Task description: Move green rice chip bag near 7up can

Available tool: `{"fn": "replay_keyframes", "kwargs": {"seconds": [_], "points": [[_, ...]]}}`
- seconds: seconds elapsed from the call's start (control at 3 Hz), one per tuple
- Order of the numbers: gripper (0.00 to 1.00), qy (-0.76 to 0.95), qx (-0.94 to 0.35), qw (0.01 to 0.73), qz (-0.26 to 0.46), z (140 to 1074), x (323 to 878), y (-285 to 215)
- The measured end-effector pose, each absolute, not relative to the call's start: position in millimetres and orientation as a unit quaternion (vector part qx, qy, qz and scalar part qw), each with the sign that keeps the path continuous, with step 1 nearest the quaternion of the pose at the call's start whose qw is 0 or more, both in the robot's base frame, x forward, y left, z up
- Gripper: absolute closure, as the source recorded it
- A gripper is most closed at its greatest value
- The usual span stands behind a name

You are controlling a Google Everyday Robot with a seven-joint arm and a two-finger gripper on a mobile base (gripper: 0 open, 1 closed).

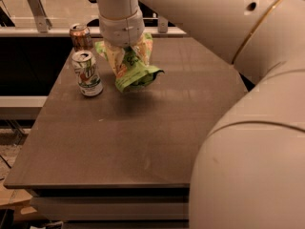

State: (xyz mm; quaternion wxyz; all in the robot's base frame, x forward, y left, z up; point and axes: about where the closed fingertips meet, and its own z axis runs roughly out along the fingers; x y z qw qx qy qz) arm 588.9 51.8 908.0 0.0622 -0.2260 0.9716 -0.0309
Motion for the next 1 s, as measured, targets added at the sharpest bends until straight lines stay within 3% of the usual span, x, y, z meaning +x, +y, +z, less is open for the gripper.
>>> {"fn": "replay_keyframes", "kwargs": {"seconds": [1.0], "points": [[1.0,0.974,-0.219,0.061,0.014,880.5,593.2,41.5]]}}
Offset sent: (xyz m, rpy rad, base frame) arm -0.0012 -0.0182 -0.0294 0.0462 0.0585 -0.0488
